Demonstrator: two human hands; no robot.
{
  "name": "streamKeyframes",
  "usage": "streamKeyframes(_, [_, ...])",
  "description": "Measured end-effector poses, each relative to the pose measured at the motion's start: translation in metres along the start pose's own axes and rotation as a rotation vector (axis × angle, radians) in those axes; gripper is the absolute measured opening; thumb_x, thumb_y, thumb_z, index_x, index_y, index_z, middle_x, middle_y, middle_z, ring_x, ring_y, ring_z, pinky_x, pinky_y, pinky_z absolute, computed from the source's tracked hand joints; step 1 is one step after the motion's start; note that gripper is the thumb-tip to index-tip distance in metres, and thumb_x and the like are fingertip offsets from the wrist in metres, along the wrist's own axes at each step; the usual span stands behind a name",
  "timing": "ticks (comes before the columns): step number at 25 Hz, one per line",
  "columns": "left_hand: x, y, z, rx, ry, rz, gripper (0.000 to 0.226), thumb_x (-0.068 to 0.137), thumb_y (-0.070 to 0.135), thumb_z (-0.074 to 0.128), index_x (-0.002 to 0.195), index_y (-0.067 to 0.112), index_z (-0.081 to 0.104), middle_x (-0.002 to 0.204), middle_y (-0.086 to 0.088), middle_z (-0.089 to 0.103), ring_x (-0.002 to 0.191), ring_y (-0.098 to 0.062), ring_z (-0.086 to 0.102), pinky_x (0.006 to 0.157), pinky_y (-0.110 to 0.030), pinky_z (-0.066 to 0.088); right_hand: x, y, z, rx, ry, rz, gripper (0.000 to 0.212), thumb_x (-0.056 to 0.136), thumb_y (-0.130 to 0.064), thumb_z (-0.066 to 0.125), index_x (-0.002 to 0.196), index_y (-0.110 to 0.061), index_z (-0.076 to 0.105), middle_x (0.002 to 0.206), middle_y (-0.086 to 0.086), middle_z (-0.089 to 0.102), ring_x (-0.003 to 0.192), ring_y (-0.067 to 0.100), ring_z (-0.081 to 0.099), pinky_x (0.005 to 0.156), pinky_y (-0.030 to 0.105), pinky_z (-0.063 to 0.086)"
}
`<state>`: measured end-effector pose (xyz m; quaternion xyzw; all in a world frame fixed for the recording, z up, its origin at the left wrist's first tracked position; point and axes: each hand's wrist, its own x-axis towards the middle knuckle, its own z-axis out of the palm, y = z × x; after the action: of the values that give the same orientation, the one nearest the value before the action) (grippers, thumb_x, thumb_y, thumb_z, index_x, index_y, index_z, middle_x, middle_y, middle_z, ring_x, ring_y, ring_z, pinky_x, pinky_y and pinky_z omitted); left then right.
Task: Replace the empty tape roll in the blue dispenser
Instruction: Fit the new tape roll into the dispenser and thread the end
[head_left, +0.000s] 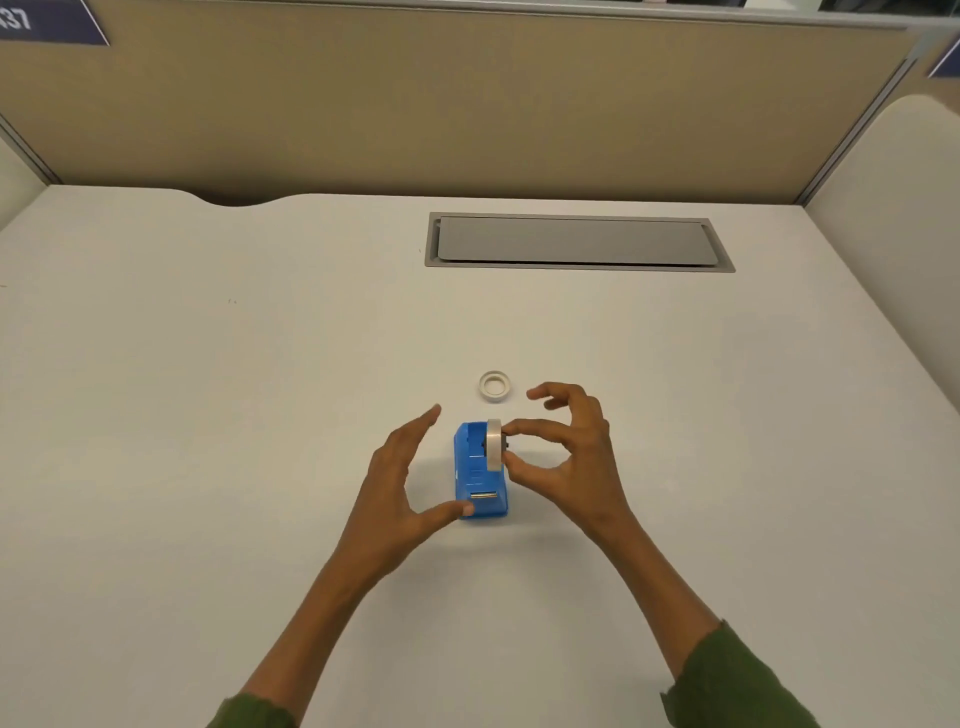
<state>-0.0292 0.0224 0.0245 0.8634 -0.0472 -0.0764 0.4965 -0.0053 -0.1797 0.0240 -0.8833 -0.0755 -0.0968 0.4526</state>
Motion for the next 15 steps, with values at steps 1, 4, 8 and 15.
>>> streamKeyframes(1, [0.004, -0.003, -0.001, 0.022, -0.026, -0.022, 0.096, 0.06, 0.042, 0.079, 0.14, 0.042, 0.024, 0.147, 0.019, 0.031, 0.131, -0.004, 0.031, 0.103, -0.031, 0.036, 0.004, 0.002, 0.005, -0.015, -0.012, 0.007, 0.023, 0.065, -0.036, 0.074, 0.088, -0.035, 0.071, 0.12, -0.01, 0.05, 0.106, 0.012, 0.046, 0.088, 0.03, 0.031])
streamKeyframes(4, [0.017, -0.004, 0.002, 0.024, -0.087, -0.051, 0.107, 0.058, 0.038, 0.084, 0.142, 0.04, 0.018, 0.151, 0.015, 0.026, 0.136, -0.01, 0.026, 0.11, -0.043, 0.031, 0.011, 0.007, 0.016, -0.035, -0.03, 0.021, 0.023, 0.065, -0.039, 0.074, 0.087, -0.036, 0.072, 0.122, -0.014, 0.046, 0.107, 0.012, 0.045, 0.086, 0.028, 0.028])
streamKeyframes(8, [0.032, -0.006, 0.007, 0.06, -0.172, -0.057, 0.106, 0.057, 0.04, 0.084, 0.14, 0.043, 0.018, 0.152, 0.015, 0.026, 0.137, -0.012, 0.025, 0.111, -0.051, 0.027, 0.018, 0.014, 0.022, -0.031, -0.045, 0.03, 0.025, 0.065, -0.042, 0.073, 0.089, -0.034, 0.073, 0.124, -0.012, 0.046, 0.107, 0.013, 0.045, 0.087, 0.022, 0.025])
streamKeyframes(15, [0.036, -0.013, 0.012, 0.132, -0.229, -0.072, 0.104, 0.057, 0.041, 0.084, 0.141, 0.037, 0.022, 0.152, 0.011, 0.027, 0.138, -0.014, 0.025, 0.113, -0.043, 0.021, 0.016, 0.023, 0.029, -0.051, -0.036, -0.001, 0.026, 0.068, -0.041, 0.072, 0.093, -0.033, 0.073, 0.124, -0.013, 0.045, 0.102, 0.013, 0.046, 0.086, 0.023, 0.028])
